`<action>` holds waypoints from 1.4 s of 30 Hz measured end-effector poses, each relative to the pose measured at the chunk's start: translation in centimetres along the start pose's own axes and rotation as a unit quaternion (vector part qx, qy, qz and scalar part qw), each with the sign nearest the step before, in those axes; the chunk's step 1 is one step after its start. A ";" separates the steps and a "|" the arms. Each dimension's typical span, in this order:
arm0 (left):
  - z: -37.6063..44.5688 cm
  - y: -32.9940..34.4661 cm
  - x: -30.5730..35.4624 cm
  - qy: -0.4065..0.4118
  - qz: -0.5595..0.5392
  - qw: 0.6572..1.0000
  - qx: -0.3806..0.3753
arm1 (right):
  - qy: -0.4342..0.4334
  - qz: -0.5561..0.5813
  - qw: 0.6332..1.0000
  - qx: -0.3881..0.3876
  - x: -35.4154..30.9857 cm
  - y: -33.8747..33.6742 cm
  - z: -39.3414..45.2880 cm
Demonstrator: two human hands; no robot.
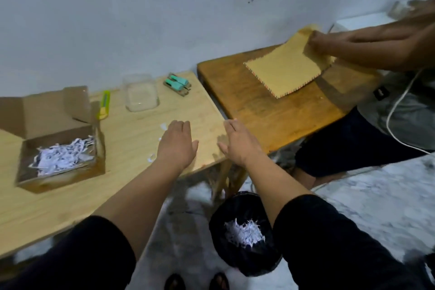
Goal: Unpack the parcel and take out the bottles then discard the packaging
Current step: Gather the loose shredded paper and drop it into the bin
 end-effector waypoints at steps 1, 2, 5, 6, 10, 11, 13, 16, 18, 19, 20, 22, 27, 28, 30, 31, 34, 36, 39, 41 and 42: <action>-0.4 0.1 -2.2 -0.014 -0.002 1.000 0.003 | -0.016 0.002 1.000 0.000 -1.6 0.7 0.6; -0.7 0.7 -4.6 -0.028 -0.005 1.000 0.004 | -0.031 0.002 1.000 -0.002 -3.2 1.6 1.2; -1.3 3.0 -11.0 -0.062 0.003 0.998 -0.015 | -0.061 0.004 0.998 -0.009 -7.0 4.7 3.1; -1.5 4.2 -12.9 -0.079 -0.002 0.996 -0.026 | -0.068 0.007 0.998 -0.011 -8.0 5.9 3.8; -1.6 8.9 -18.4 -0.107 0.000 0.992 -0.064 | -0.090 -0.013 0.996 0.001 -10.2 11.4 5.6; -1.6 9.6 -19.0 -0.105 -0.006 0.992 -0.068 | -0.090 -0.020 0.996 -0.004 -10.3 12.8 6.1; -1.4 10.3 -19.6 -0.104 -0.035 0.993 -0.049 | -0.091 -0.026 0.995 0.000 -10.3 14.7 7.2; -1.3 10.4 -19.9 -0.125 -0.069 0.990 0.004 | -0.107 -0.008 0.994 0.031 -10.5 15.4 8.8; -1.3 10.4 -19.7 -0.129 -0.080 0.988 0.025 | -0.124 0.014 0.992 0.032 -10.9 15.4 9.9; -1.2 10.7 -19.9 -0.131 -0.079 0.988 0.031 | -0.130 0.024 0.991 0.034 -11.1 15.2 10.4; -1.2 10.8 -20.0 -0.129 -0.076 0.988 0.036 | -0.133 0.035 0.990 0.041 -11.3 15.1 11.1; -1.2 10.7 -20.0 -0.131 -0.073 0.988 0.047 | -0.123 0.069 0.989 0.053 -11.5 14.8 12.6; -1.1 10.7 -19.8 -0.130 -0.063 0.988 0.055 | -0.123 0.136 0.983 0.019 -11.8 14.7 16.1; -1.1 10.8 -19.9 -0.131 -0.062 0.988 0.056 | -0.140 0.143 0.980 0.012 -12.0 14.7 16.4; -1.1 10.9 -19.9 -0.133 -0.056 0.988 0.053 | -0.184 0.153 0.971 0.016 -12.6 14.4 16.4; -1.1 11.0 -19.9 -0.134 -0.053 0.988 0.052 | -0.208 0.162 0.964 0.025 -12.9 14.3 16.1; -1.2 10.8 -19.8 -0.136 -0.052 0.988 0.055 | -0.257 0.185 0.946 0.068 -13.5 13.9 15.0; -1.2 10.8 -19.8 -0.136 -0.049 0.988 0.053 | -0.265 0.186 0.941 0.098 -13.3 13.4 14.3; -1.2 10.9 -19.7 -0.134 -0.050 0.989 0.048 | -0.265 0.185 0.939 0.113 -12.4 12.8 13.2; -1.1 10.9 -19.5 -0.131 -0.060 0.988 0.049 | -0.255 0.190 0.941 0.120 -11.4 12.5 12.4; -1.1 10.9 -19.4 -0.129 -0.065 0.988 0.050 | -0.247 0.192 0.941 0.130 -10.8 12.2 12.1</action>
Point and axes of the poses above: each hand's wrist, its own z-axis towards the middle knuckle, its own y-axis out of the palm, x = y × z, the point moved 7 cm from there along z, towards the middle knuckle, and after that the axes turned 5 degrees about -z, right-handed, at the moved point
